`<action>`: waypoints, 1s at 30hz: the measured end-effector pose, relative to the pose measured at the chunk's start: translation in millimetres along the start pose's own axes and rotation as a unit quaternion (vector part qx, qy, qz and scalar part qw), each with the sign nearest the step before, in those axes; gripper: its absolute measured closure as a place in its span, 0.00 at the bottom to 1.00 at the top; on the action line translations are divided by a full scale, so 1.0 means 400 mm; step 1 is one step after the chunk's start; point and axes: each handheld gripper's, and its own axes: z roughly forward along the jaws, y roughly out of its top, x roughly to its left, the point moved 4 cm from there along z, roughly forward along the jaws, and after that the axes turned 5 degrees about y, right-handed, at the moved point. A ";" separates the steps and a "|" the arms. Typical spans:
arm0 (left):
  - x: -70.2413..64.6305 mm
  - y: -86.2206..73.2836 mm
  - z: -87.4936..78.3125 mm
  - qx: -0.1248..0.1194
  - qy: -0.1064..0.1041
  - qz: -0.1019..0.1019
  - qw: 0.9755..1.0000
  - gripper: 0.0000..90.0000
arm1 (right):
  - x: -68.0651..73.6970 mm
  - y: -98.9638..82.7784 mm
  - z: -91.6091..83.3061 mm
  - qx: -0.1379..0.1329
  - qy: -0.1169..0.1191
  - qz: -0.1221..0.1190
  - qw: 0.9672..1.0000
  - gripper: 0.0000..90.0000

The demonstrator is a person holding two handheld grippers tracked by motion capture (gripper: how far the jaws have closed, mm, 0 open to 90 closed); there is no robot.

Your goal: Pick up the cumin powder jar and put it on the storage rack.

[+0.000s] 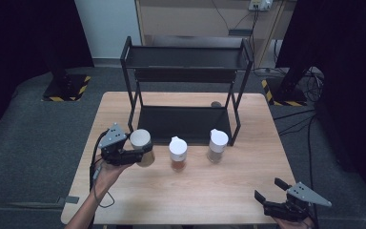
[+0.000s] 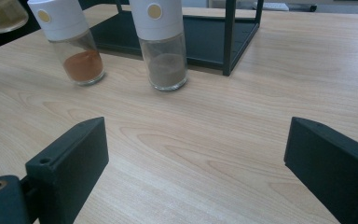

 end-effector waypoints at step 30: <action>0.046 0.080 0.195 -0.008 0.094 -0.019 0.995 0.36 | -0.002 -0.001 -0.001 0.000 0.002 0.002 1.000 0.07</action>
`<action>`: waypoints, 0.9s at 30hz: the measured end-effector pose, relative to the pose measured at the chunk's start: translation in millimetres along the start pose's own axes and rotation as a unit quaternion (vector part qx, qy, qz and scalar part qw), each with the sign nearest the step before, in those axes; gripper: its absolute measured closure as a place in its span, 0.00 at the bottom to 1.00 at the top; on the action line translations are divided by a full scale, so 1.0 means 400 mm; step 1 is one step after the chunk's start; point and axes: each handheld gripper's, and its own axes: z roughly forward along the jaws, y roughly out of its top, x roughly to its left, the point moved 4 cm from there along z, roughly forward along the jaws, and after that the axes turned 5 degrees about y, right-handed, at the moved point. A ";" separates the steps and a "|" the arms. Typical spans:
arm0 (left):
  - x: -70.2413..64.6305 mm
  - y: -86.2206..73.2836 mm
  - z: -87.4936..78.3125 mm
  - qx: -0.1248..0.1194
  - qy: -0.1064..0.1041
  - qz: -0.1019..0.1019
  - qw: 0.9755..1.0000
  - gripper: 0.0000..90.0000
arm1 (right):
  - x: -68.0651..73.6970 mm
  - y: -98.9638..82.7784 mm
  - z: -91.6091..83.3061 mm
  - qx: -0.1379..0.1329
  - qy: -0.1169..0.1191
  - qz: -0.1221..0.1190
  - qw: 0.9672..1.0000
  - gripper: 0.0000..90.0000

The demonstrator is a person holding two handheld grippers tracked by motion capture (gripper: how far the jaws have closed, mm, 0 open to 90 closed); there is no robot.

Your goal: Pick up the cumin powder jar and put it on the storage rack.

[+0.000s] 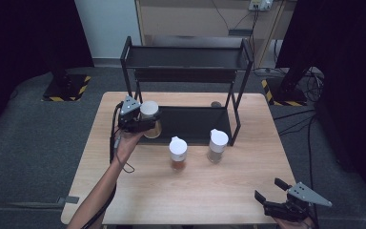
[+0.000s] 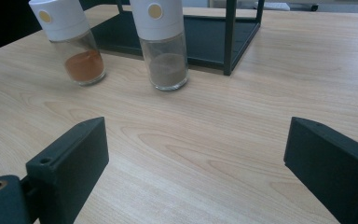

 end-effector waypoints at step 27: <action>-0.002 -0.095 0.176 0.030 0.062 -0.028 0.997 0.36 | -0.003 -0.001 -0.003 -0.003 0.005 0.004 1.000 0.07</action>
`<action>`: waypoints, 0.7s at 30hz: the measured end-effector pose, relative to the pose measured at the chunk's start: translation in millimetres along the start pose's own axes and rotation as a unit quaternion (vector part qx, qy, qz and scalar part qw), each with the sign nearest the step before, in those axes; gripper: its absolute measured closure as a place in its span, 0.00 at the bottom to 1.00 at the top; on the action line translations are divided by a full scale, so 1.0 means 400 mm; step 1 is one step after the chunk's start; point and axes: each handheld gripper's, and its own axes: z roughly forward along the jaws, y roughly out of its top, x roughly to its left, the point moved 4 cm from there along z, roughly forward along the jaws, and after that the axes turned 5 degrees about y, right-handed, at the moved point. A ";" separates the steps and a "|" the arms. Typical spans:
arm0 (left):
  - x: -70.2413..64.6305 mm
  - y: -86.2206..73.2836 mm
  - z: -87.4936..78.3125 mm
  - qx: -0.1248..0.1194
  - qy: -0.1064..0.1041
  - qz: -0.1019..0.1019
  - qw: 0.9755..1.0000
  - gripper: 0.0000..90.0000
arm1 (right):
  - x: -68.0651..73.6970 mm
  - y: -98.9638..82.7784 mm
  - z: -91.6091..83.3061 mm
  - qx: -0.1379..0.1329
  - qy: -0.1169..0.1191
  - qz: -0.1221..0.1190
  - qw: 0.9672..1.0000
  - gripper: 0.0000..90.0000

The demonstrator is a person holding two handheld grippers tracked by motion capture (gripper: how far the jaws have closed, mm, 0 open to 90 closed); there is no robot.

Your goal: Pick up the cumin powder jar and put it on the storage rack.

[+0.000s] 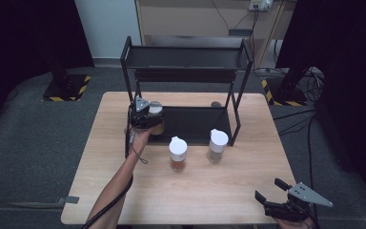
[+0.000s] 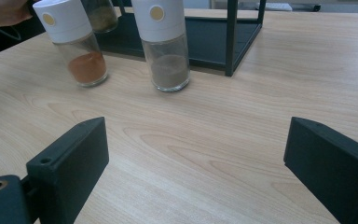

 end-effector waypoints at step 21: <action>0.007 -0.032 0.022 0.005 -0.001 -0.012 1.000 0.36 | -0.001 0.000 0.000 0.001 0.001 0.000 1.000 0.07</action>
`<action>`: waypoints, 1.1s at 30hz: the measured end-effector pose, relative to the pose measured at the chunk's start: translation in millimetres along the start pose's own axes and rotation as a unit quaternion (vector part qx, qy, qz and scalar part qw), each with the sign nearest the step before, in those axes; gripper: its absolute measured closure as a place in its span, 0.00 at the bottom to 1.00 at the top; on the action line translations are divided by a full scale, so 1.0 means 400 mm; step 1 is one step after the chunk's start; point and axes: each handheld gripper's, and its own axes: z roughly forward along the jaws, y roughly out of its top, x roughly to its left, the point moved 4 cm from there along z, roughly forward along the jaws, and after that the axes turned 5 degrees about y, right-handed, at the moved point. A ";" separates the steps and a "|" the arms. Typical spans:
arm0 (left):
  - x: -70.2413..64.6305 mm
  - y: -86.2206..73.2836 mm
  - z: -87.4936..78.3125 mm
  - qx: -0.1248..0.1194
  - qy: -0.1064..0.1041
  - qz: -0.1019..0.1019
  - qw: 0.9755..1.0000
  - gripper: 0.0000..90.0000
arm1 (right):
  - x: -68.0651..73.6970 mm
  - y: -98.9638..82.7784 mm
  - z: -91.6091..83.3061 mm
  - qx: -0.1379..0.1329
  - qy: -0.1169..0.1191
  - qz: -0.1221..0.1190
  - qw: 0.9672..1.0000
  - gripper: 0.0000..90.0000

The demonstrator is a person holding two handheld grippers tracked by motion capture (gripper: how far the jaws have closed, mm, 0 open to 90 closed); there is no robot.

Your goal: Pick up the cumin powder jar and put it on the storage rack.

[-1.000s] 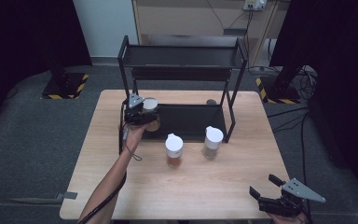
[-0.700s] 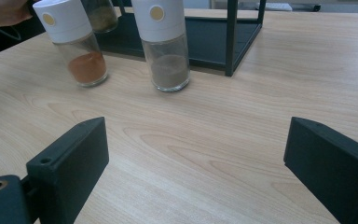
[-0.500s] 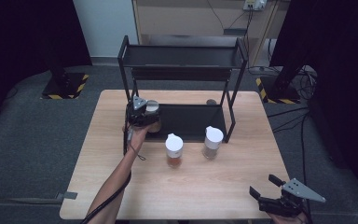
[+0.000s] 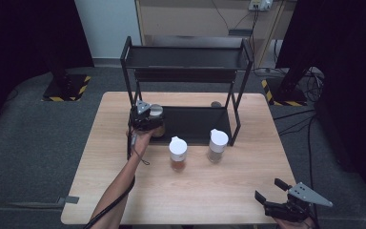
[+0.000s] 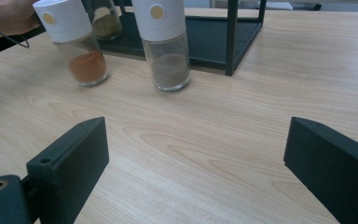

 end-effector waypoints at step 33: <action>0.005 0.100 -0.063 -0.042 -0.022 -0.006 0.999 0.04 | 0.001 0.001 0.000 0.001 0.001 0.000 1.000 0.07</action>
